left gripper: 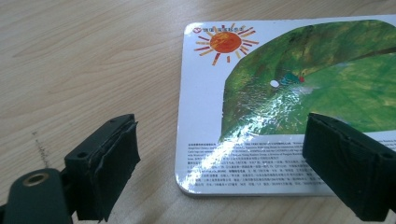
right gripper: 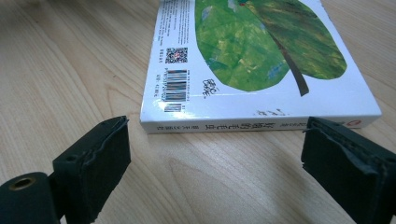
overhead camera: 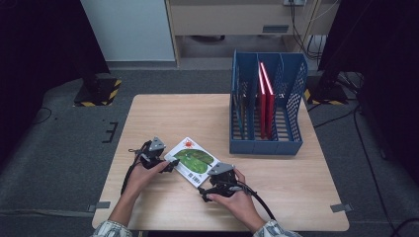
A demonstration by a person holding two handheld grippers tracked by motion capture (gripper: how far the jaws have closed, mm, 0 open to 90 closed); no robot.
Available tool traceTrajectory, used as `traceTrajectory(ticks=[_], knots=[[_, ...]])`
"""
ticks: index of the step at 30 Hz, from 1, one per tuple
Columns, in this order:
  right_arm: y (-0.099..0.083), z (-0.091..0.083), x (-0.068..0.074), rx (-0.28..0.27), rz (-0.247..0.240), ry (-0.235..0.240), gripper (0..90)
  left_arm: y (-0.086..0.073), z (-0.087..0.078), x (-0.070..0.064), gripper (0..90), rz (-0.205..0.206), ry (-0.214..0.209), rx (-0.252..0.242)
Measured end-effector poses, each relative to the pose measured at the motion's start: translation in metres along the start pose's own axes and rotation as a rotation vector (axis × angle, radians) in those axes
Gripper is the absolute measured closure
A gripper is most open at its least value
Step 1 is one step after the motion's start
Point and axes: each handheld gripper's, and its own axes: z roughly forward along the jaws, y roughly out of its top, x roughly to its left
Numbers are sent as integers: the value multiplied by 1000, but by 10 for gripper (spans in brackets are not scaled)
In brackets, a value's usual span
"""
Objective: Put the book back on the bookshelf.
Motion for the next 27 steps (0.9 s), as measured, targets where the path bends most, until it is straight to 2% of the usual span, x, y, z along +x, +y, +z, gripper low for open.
traceTrajectory(ticks=[4,9,12,13,15,23,27], knots=[[0,7,5,-4,-8,-19,80,1,5,1,119,-12,-27,0],[-1,12,7,9,-8,-21,74,1,7,2,164,-24,-57,-1],[-1,16,8,12,-5,-30,63,0,7,4,189,-54,-88,0],[-1,15,8,14,-6,-28,62,-2,7,4,200,-76,-113,-2],[-1,16,8,10,-4,-30,60,-3,7,4,202,-88,-128,-2],[-1,16,5,9,-13,-29,45,-7,2,1,192,-97,-133,8],[-1,17,1,13,-20,-41,47,-12,-6,-6,192,-107,-128,20]])
